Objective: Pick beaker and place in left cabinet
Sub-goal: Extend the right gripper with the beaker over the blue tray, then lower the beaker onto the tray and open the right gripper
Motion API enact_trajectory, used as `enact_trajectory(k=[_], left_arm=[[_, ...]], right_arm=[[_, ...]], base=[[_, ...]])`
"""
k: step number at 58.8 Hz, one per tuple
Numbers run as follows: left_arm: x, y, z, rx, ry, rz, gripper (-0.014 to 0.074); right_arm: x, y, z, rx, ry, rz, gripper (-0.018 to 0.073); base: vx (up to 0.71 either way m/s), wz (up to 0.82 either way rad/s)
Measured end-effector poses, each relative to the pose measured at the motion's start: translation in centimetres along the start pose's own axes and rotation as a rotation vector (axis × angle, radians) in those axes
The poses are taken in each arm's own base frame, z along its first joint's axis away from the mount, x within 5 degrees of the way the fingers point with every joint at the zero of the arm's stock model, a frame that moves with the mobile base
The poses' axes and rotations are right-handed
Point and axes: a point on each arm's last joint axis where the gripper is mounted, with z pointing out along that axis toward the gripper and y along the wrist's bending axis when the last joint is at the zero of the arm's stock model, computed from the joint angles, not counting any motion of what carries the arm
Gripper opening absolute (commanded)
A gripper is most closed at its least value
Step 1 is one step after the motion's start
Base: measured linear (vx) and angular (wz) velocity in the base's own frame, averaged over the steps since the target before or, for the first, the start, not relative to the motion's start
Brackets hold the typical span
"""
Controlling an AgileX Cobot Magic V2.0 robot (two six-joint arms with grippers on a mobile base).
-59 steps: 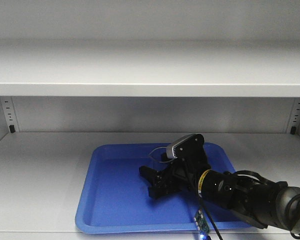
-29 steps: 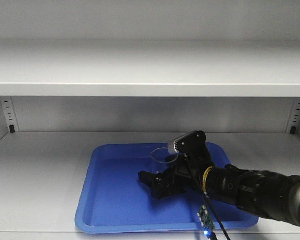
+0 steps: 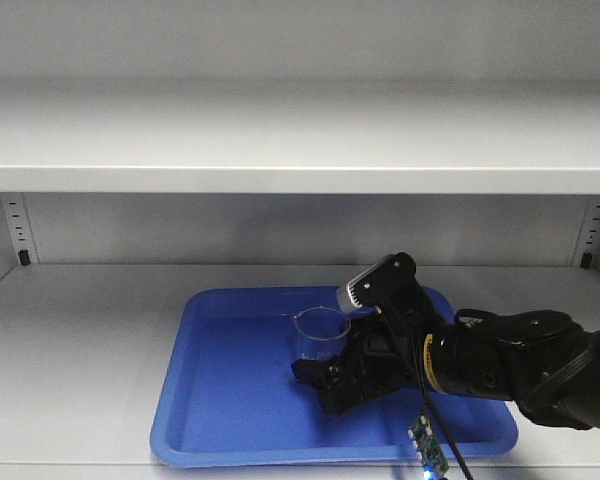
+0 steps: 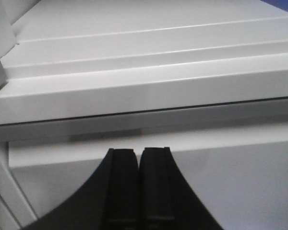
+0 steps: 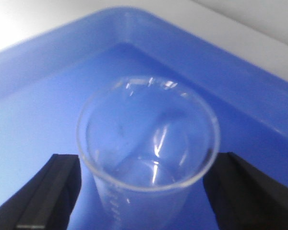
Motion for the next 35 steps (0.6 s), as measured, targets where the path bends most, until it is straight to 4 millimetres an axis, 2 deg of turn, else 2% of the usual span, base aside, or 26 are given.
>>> enact_trajectory(k=[25, 30, 35], left_arm=[[0.0, 0.0, 0.0, 0.0, 0.0, 0.0, 0.0004], [0.0, 0.0, 0.0, 0.0, 0.0, 0.0, 0.0004], [0.0, 0.0, 0.0, 0.0, 0.0, 0.0, 0.0004]], right_arm=[[-2.7, 0.7, -3.2, 0.03, -0.091, 0.02, 0.0561], [-3.5, 0.8, -4.1, 0.045, -0.118, 0.018, 0.0529], [-4.2, 1.1, -5.2, 0.051, -0.146, 0.025, 0.0442]], base=[[0.0, 0.0], [0.0, 0.0], [0.0, 0.0]])
